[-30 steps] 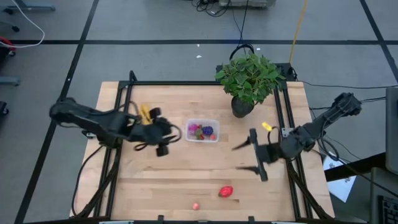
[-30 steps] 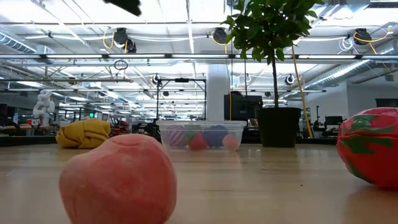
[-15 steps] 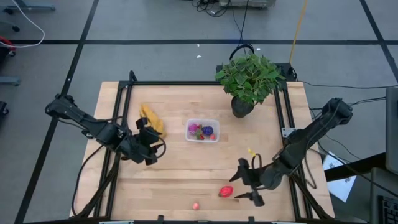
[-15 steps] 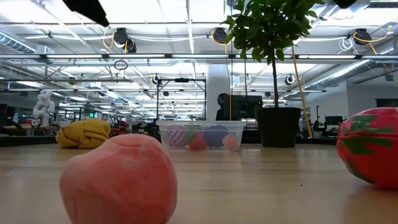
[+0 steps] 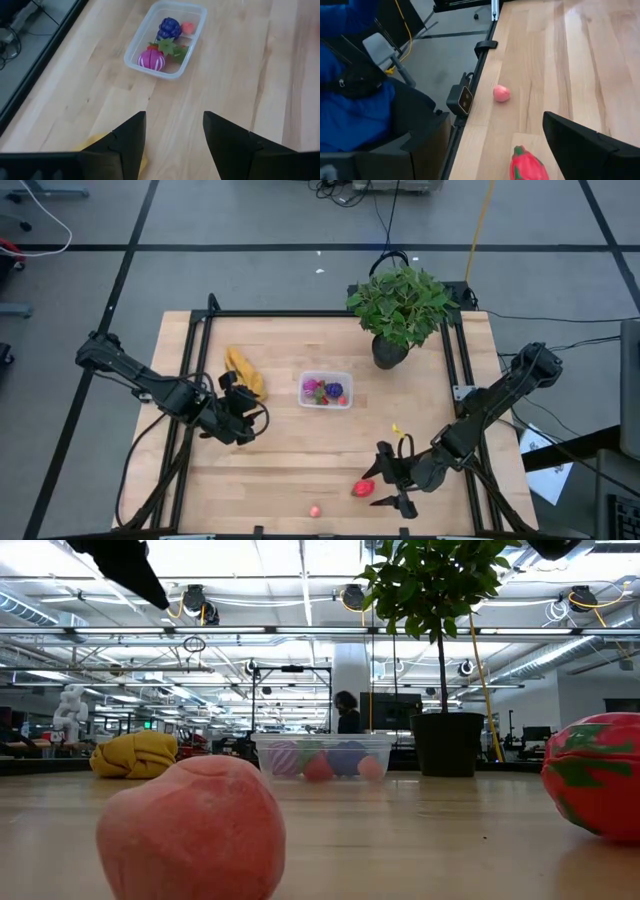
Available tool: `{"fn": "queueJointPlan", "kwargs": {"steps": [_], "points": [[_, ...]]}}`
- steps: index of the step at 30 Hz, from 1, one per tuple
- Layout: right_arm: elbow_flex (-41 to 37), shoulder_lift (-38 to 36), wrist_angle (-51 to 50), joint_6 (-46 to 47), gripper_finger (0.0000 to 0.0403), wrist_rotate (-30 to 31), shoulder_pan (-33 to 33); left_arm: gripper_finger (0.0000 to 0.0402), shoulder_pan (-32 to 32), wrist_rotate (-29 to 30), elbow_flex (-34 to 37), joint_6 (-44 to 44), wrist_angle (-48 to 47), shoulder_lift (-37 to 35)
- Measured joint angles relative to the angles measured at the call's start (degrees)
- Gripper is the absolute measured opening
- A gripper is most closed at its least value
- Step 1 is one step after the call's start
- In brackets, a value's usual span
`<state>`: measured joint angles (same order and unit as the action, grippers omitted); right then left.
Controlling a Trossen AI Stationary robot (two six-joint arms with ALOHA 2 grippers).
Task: Pick and placing Produce into tupperware
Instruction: Put the pink dragon fruit into the transparent bin
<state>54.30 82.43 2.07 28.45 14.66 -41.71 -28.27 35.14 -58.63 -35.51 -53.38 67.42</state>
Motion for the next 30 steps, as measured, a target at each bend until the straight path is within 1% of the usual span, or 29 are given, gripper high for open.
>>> {"fn": "queueJointPlan", "kwargs": {"steps": [10, 20, 24, 30], "points": [[0.0, 0.0, -0.96, -5.27, 0.0309, 0.0, 0.0, 0.0202, 0.0, -0.01, 0.0, -0.66, 0.52, 0.0], [0.0, 0.0, -1.03, -5.99, 0.0309, 0.07, 0.07, 0.0202, 0.0, -0.02, 0.0, -0.78, 0.5, 0.0], [0.0, -0.02, -1.03, -8.15, 0.0309, 0.11, 0.87, 0.0202, 0.0, -0.03, 0.0, -0.81, 0.5, 0.0], [0.0, -0.03, -1.49, -8.17, 0.0309, 0.17, 1.9, 0.0202, 0.0, -0.04, 0.0, -0.79, 0.5, 0.0]]}}
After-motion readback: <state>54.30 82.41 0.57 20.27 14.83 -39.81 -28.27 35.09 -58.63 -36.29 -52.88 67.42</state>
